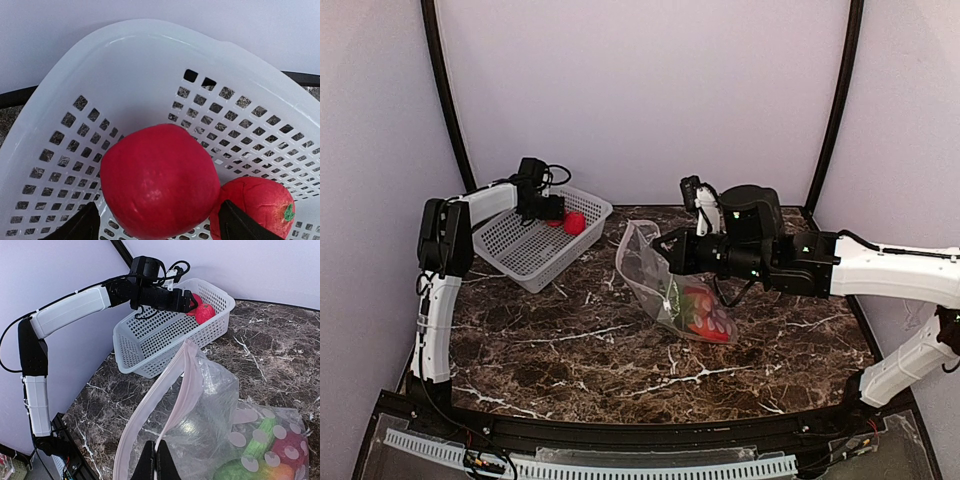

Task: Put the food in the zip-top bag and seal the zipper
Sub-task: Pick up the fake fruit from the bin.

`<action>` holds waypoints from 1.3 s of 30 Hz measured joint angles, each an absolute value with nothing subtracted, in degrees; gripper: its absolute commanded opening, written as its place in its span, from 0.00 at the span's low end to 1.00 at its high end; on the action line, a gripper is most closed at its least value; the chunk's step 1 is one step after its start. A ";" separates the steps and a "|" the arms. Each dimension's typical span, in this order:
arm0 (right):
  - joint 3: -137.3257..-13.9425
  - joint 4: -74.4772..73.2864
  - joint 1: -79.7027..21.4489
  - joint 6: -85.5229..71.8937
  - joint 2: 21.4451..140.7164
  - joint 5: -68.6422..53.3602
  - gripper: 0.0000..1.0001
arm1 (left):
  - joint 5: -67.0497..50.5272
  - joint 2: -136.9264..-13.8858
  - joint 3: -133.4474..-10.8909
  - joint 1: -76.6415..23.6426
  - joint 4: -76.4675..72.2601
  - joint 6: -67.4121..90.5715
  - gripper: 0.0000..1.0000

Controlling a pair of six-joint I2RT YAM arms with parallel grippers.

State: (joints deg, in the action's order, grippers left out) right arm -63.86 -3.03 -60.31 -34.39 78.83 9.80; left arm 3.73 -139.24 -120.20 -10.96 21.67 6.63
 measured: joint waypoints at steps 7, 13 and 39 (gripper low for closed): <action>-63.86 -3.05 -60.31 -34.39 78.83 9.80 0.00 | 3.66 -141.08 -123.42 -10.96 22.09 6.66 0.82; -63.86 -3.07 -60.31 -34.37 78.85 9.82 0.00 | 3.44 -142.98 -124.81 -10.96 22.63 6.72 0.83; -63.90 -3.27 -60.10 -34.39 78.87 9.87 0.00 | 1.50 -144.35 -127.37 -10.76 23.70 7.09 0.69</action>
State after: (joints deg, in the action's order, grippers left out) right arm -63.90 -3.27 -60.10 -34.39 78.87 9.87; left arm 1.50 -144.35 -127.37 -10.76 23.70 7.09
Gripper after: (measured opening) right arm 0.006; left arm 0.726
